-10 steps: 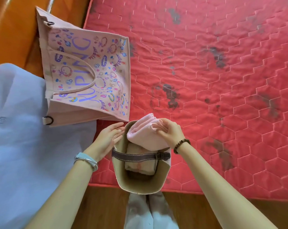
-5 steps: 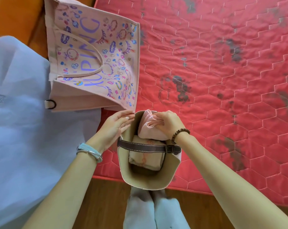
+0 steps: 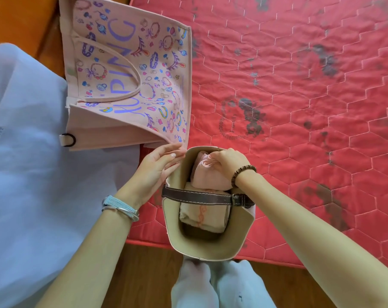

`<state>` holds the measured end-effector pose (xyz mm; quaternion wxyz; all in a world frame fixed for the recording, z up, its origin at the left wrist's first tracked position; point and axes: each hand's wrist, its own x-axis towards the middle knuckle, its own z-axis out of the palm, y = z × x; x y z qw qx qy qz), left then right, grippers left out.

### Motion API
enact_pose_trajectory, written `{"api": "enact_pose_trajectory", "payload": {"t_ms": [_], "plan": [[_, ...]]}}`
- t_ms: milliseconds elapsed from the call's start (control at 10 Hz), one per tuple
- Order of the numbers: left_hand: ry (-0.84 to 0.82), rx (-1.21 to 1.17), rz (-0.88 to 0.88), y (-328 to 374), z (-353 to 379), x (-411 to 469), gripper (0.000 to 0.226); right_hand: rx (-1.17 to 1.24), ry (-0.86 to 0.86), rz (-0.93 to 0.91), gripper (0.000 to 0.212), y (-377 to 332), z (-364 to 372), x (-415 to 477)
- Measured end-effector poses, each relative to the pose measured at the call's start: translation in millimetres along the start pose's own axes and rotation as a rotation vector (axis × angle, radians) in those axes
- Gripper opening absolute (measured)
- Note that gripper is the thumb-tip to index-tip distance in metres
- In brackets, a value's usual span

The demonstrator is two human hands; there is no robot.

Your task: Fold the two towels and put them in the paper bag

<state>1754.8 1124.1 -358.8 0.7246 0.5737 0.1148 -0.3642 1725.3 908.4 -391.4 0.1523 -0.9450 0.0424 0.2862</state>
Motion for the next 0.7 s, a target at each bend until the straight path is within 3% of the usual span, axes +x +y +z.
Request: {"api": "enact_pose_trajectory", "payload": {"t_ms": [400,500,600,700], "plan": [[0.026,-0.029,0.032,4.8,-2.1,-3.9,0.029,0.069,-0.045,0.008,0.030,5.6,4.6,3.0],[0.045,-0.025,0.042,7.1,-1.6,-8.5,0.030,0.125,-0.032,0.005,0.041,12.7,0.0,-5.2],[0.065,-0.034,0.048,8.0,-1.5,-14.5,0.030,0.224,0.032,-0.021,0.048,19.1,-4.0,-18.2],[0.096,-0.017,0.026,11.1,0.0,-27.0,0.031,0.442,0.153,0.008,0.040,27.1,-5.5,-35.2]]}}
